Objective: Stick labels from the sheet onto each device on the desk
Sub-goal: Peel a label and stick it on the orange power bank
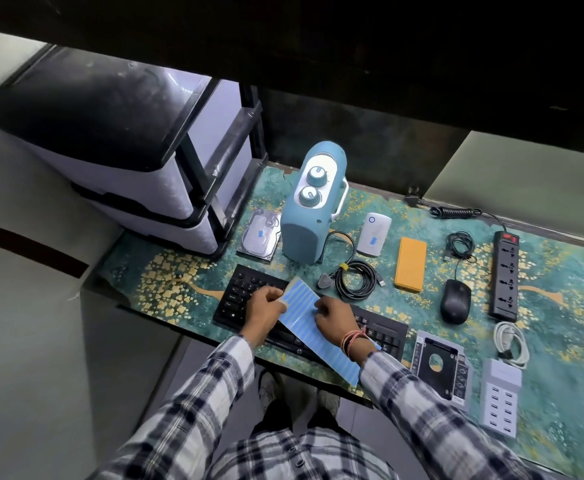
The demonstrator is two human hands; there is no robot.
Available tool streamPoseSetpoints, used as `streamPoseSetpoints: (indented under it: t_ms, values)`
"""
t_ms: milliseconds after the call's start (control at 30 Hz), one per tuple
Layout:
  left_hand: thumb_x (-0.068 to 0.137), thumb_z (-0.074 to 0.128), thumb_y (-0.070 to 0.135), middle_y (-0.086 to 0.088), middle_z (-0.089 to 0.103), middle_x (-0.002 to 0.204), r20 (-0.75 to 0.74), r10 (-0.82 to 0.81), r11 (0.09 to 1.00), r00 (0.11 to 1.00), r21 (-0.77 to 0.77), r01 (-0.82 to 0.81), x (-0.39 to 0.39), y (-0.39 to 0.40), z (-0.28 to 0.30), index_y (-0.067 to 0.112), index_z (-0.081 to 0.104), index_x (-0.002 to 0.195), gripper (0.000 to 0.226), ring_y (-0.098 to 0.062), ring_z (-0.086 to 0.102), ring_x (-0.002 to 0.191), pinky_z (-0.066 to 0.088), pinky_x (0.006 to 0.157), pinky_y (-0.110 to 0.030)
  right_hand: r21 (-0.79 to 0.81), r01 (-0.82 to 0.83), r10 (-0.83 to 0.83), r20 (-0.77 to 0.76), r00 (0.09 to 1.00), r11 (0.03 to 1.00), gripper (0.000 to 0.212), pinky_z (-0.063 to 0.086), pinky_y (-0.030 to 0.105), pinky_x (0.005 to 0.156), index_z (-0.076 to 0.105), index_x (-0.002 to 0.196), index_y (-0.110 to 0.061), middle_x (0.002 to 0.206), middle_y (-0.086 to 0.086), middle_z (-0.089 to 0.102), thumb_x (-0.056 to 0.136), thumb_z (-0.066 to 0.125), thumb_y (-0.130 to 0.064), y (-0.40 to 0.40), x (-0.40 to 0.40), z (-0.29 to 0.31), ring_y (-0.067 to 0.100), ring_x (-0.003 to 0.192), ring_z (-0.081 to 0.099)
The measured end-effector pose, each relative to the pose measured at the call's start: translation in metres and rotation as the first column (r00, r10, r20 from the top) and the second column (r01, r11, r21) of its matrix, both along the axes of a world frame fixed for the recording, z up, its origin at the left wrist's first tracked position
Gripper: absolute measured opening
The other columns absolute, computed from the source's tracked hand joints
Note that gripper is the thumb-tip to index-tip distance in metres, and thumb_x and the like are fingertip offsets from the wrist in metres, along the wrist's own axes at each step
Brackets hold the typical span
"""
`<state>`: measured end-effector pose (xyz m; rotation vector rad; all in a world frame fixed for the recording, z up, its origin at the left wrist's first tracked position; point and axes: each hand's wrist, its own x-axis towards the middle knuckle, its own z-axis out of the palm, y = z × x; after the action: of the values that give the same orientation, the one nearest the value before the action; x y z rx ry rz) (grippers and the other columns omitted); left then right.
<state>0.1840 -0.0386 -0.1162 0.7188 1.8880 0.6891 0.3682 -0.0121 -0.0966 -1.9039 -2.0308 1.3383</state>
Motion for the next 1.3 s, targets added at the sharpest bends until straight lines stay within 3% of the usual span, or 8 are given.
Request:
streamPoseSetpoints:
  t_ms: [267,467,633,733,1033,1167,1233,1300]
  values:
    - [0.081,0.072,-0.012,-0.013,0.068,0.094,0.231,0.078,0.991,0.970,0.090,-0.101,-0.011,-0.005,0.011,0.000,0.062,0.116,0.038,-0.018,0.066,0.075,0.055,0.065,-0.023,0.013,0.012,-0.012,0.014,1.000,1.000,0.035,0.057,0.039,0.072,0.068,0.118,-0.013,0.103,0.013,0.072,0.087,0.052,-0.011,0.009,-0.016,0.007,0.032,0.082,0.068]
    - [0.083,0.074,-0.007,-0.011,0.073,0.096,0.263,0.080,0.985,0.962,0.128,-0.117,-0.012,-0.007,0.015,0.004,0.063,0.113,0.034,-0.012,0.070,0.074,0.056,0.065,-0.021,0.159,-0.019,0.044,-0.155,0.987,0.987,0.020,0.054,0.035,0.090,0.078,0.103,-0.007,0.107,0.007,0.076,0.091,0.063,-0.012,0.016,-0.034,0.014,0.022,0.095,0.069]
    - [0.080,0.078,-0.006,-0.014,0.076,0.096,0.290,0.056,0.983,0.955,0.153,-0.104,-0.012,-0.006,0.013,0.010,0.066,0.108,0.035,-0.017,0.072,0.082,0.057,0.075,-0.027,0.114,-0.009,0.032,-0.198,0.980,0.993,0.020,0.043,0.012,0.074,0.079,0.102,-0.008,0.106,0.005,0.076,0.090,0.069,-0.019,0.019,-0.039,0.015,0.009,0.084,0.062]
    - [0.079,0.080,-0.005,-0.012,0.077,0.096,0.286,0.013,0.984,0.958,0.167,-0.063,-0.014,-0.006,0.012,0.016,0.066,0.105,0.036,-0.018,0.072,0.084,0.056,0.077,-0.028,0.089,0.005,0.013,-0.205,0.979,0.996,0.021,0.037,0.006,0.066,0.079,0.101,-0.008,0.103,0.004,0.076,0.086,0.073,-0.022,0.021,-0.038,0.013,0.007,0.080,0.060]
    - [0.079,0.081,-0.004,-0.009,0.077,0.096,0.276,-0.043,0.984,0.960,0.176,-0.007,-0.014,-0.004,0.010,0.011,0.067,0.113,0.040,-0.019,0.074,0.090,0.058,0.080,-0.029,0.107,-0.024,0.046,-0.216,0.975,0.994,0.018,0.053,0.028,0.080,0.080,0.095,-0.004,0.097,0.007,0.077,0.088,0.071,-0.018,0.026,-0.035,0.017,0.011,0.080,0.063]
    - [0.078,0.081,-0.005,-0.010,0.077,0.097,0.278,-0.046,0.986,0.960,0.165,0.000,-0.013,-0.002,0.009,0.011,0.066,0.113,0.041,-0.017,0.074,0.089,0.058,0.079,-0.029,0.139,-0.026,0.054,-0.203,0.978,0.990,0.017,0.053,0.033,0.077,0.079,0.089,-0.003,0.091,0.010,0.077,0.088,0.066,-0.012,0.025,-0.033,0.020,0.022,0.080,0.067]
    - [0.077,0.082,-0.005,-0.011,0.077,0.097,0.286,-0.037,0.986,0.957,0.169,-0.012,-0.012,-0.001,0.011,0.012,0.065,0.111,0.042,-0.018,0.074,0.088,0.057,0.078,-0.028,0.141,-0.031,0.060,-0.209,0.976,0.990,0.017,0.050,0.027,0.071,0.078,0.087,-0.001,0.088,0.013,0.076,0.088,0.068,-0.014,0.024,-0.033,0.022,0.024,0.078,0.066]
    - [0.077,0.082,-0.006,-0.012,0.077,0.096,0.292,-0.026,0.985,0.956,0.171,-0.025,-0.011,-0.001,0.012,0.012,0.064,0.110,0.042,-0.019,0.074,0.087,0.058,0.077,-0.028,0.141,-0.028,0.059,-0.219,0.974,0.990,0.017,0.045,0.012,0.062,0.078,0.089,-0.002,0.090,0.011,0.077,0.087,0.072,-0.017,0.025,-0.033,0.022,0.009,0.071,0.061]
